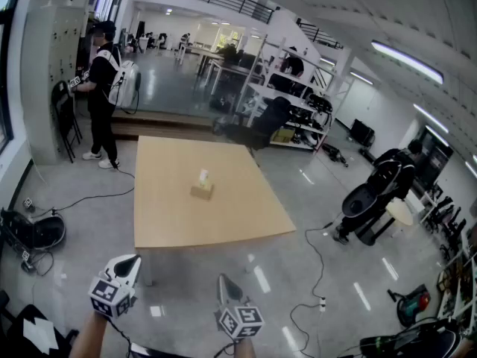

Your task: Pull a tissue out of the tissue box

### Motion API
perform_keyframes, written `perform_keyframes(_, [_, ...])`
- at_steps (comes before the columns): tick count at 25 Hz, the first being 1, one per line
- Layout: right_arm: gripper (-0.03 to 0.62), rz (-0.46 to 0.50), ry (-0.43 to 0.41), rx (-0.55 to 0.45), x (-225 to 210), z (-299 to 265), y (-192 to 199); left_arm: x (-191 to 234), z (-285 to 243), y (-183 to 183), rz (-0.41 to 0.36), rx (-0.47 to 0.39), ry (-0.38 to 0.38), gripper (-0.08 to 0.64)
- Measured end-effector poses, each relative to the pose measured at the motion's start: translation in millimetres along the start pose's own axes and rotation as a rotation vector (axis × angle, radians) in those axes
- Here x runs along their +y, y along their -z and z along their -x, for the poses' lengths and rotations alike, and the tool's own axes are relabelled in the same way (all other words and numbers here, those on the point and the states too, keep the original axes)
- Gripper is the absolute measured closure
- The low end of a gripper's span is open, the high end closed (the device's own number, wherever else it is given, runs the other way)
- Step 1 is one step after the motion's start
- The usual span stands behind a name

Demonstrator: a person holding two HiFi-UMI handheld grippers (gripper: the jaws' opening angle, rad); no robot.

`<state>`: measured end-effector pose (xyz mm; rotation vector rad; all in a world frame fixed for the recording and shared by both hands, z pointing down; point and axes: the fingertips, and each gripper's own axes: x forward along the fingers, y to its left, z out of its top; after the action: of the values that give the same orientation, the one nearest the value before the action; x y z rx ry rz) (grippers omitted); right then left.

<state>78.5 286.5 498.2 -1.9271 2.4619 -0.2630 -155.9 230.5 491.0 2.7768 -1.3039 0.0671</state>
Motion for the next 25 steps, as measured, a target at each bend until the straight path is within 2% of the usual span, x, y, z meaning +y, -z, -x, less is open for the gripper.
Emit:
perform_keyframes(7, [0.581,-0.030,0.005,-0.011,-6,2,0,-6,-2,-2,-0.001,0.001,0.000,0.552])
perform_keyframes(16, [0.580,0.032,0.015,0.000,-14,7,0,-16,-10,-4,0.000,-0.001,-0.004,0.552])
perform_keyframes(25, [0.581,0.041,0.013,-0.004,-42,16,-1,-37,-23,-2,0.000,-0.017,-0.013,0.552])
